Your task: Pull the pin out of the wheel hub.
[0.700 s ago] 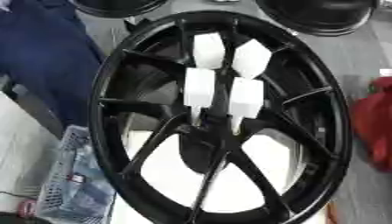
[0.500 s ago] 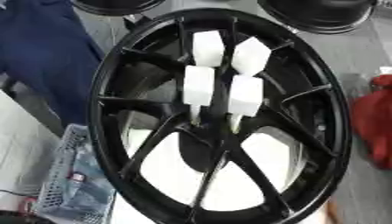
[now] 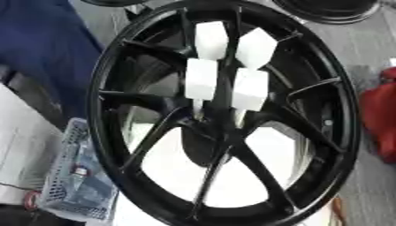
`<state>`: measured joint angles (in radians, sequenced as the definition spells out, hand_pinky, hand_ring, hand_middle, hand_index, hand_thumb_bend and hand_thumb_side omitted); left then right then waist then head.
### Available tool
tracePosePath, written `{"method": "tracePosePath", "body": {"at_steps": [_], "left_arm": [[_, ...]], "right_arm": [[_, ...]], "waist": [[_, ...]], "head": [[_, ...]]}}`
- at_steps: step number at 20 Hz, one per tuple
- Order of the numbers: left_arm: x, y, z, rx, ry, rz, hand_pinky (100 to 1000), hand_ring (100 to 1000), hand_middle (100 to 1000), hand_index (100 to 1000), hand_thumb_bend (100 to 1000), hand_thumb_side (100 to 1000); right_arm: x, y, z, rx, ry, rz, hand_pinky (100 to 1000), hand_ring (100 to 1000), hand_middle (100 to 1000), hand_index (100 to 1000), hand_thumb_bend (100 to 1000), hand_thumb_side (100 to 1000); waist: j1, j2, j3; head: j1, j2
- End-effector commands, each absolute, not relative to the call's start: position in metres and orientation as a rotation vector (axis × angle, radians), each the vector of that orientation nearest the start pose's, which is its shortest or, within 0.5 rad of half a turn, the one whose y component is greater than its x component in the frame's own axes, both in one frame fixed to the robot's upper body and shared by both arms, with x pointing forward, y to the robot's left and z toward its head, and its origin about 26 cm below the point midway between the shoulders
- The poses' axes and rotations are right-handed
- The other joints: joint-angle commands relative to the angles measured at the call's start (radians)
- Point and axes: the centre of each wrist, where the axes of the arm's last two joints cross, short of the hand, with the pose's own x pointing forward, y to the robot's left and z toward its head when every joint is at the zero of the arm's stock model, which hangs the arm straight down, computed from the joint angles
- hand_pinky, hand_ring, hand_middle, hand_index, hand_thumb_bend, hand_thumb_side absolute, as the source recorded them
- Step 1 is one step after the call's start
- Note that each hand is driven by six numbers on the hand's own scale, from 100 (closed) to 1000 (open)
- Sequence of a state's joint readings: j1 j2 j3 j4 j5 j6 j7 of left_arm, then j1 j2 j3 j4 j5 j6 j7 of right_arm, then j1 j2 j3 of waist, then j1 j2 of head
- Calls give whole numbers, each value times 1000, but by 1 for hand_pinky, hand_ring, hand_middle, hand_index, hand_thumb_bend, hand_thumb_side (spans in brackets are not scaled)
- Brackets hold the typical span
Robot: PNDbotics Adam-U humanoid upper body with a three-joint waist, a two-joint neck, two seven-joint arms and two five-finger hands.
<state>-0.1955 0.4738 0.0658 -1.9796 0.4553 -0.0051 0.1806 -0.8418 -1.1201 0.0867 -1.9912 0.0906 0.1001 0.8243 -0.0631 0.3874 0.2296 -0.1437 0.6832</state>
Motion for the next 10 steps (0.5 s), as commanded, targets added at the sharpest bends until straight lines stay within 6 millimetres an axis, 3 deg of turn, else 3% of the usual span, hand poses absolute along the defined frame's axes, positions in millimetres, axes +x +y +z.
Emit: {"method": "tracePosePath", "body": {"at_steps": [1,10], "left_arm": [[287,309,198,-28,-2185,-10,820,703,754,888,267,863],[287,307,198,-36,-2181,-14,821,702,753,888,267,865]], "right_arm": [[254,-279,432,-861,-1635,1897,876,855,808,828,100,354],[263,-262,421,-860,-1550,2040,881,879,829,847,100,315]], "waist": [[2,-17,3],[-6,-13,15]], "head": [[-5,-6],[-21,-23]]}}
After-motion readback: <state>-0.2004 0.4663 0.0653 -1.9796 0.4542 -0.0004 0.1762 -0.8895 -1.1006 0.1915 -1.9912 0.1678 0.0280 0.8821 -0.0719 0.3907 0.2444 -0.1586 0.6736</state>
